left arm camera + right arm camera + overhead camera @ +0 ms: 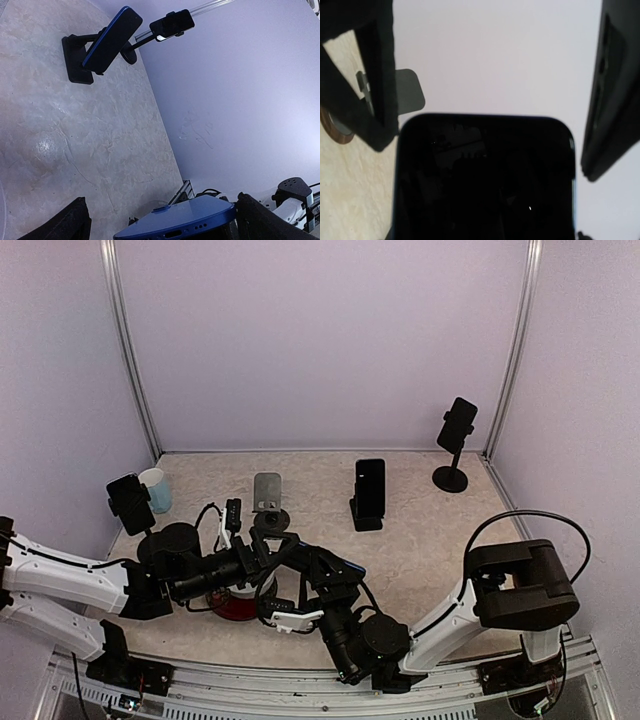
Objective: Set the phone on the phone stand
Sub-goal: Pass from the right arm to the left
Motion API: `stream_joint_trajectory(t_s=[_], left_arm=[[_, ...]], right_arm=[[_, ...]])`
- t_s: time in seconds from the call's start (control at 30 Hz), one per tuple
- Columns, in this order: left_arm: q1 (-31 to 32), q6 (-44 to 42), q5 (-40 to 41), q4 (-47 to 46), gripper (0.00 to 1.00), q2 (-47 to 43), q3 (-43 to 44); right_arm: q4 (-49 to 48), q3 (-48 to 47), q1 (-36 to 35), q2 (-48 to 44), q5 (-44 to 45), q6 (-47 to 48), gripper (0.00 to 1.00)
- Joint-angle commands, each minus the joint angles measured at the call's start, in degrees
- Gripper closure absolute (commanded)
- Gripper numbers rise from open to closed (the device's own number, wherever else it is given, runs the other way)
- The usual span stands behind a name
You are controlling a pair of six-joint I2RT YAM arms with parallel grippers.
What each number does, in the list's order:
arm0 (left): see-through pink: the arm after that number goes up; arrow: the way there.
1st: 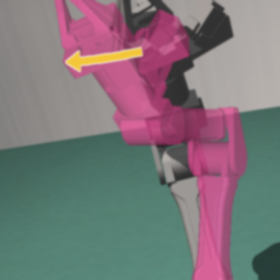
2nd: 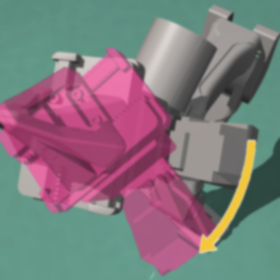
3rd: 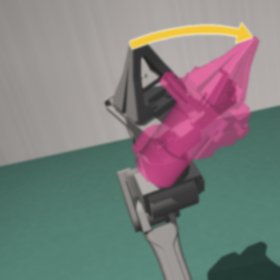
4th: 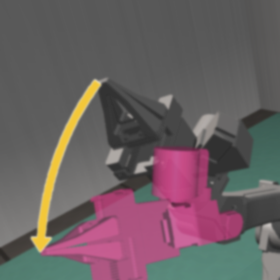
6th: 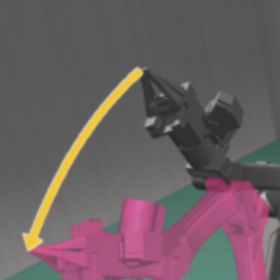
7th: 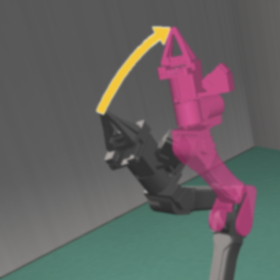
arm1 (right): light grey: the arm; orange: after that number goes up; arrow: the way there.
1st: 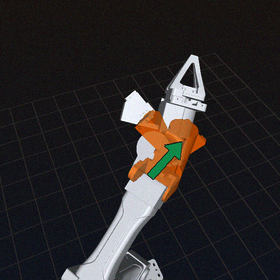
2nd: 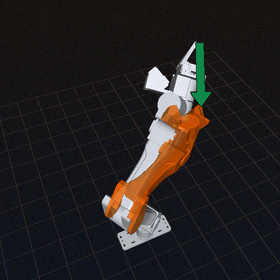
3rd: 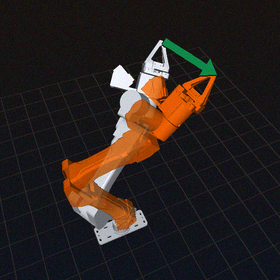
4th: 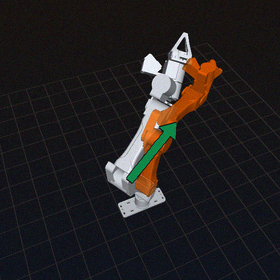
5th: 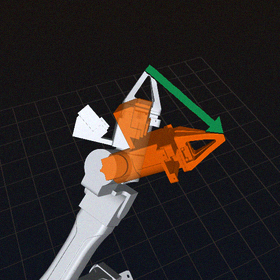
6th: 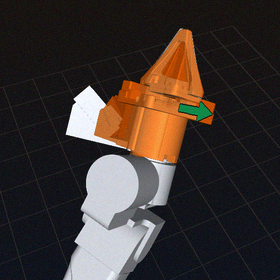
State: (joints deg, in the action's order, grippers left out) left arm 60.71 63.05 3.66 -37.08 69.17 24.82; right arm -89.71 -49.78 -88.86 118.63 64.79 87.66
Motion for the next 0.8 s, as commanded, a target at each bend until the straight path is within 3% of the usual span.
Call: stream_joint_trajectory(t_s=[0.0,0.6,0.77], left_arm=[[-0.4,0.9,-0.35,-0.98,0.01,0.8,1.46],[-0.38,1.23,-1.36,-2.29,0.02,2.7,1.47],[-0.41,1.47,-2.09,-5.15,0.15,3.06,0.12]], right_arm=[[-15.05,-1.49,-0.7,0.51,-0.37,0.32,0.4],[-15.04,-2.82,-1.69,2.14,-0.94,2.43,0.4],[-15.05,-2.66,-1.75,1.89,-1.05,1.95,0.4]])
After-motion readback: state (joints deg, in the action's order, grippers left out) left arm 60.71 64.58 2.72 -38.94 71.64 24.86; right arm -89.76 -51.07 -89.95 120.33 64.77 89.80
